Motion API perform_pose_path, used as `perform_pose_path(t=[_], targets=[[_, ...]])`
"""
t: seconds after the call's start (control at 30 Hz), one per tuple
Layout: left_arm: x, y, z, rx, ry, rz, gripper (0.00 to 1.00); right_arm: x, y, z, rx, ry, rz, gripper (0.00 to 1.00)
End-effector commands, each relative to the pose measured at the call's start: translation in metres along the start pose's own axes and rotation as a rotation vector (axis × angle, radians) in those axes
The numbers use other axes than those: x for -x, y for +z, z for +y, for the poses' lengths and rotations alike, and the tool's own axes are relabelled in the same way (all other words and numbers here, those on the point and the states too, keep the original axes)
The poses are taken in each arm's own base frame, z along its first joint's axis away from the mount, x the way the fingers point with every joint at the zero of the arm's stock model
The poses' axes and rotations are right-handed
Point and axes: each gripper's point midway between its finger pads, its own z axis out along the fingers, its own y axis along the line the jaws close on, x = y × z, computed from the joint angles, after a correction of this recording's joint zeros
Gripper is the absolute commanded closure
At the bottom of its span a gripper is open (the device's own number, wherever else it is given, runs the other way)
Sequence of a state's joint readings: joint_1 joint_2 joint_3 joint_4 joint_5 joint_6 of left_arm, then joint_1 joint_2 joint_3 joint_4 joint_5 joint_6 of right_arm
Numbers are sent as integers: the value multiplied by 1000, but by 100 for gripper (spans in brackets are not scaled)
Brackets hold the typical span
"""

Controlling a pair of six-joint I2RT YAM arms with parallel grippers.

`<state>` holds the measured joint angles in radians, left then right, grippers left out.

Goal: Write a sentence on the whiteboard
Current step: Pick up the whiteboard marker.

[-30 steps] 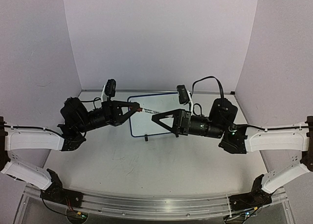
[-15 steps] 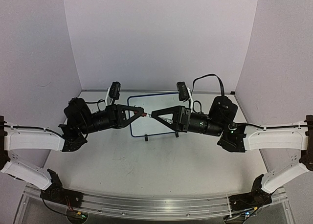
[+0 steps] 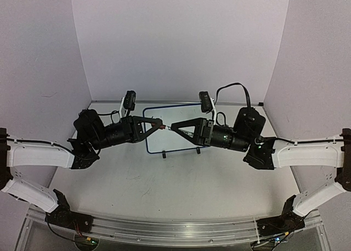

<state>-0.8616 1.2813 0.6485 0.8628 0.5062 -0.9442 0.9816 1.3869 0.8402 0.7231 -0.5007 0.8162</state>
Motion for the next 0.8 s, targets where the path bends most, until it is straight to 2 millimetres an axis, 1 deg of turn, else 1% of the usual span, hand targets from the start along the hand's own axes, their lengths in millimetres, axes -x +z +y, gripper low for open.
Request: perform_pose_path(t=[0.0,0.17,0.4,0.53,0.73,0.77], targets=[[-1,10,0,7,13,19,100,11,5,30,103,-33,-31,57],[-1,11,0,5,13,20,100,8,7,26,96,-20,-25,63],[0,13,-1,1,15,24,100,4,9,19,83,-1,-17,65],[-1,13,-1,2,14,26,100,4,8,18,78,2,-17,69],[-2,13,0,6,12,31,100,4,7,18,76,4,-22,81],[-2,13,0,7,11,30,100,5,7,18,75,3,-24,84]])
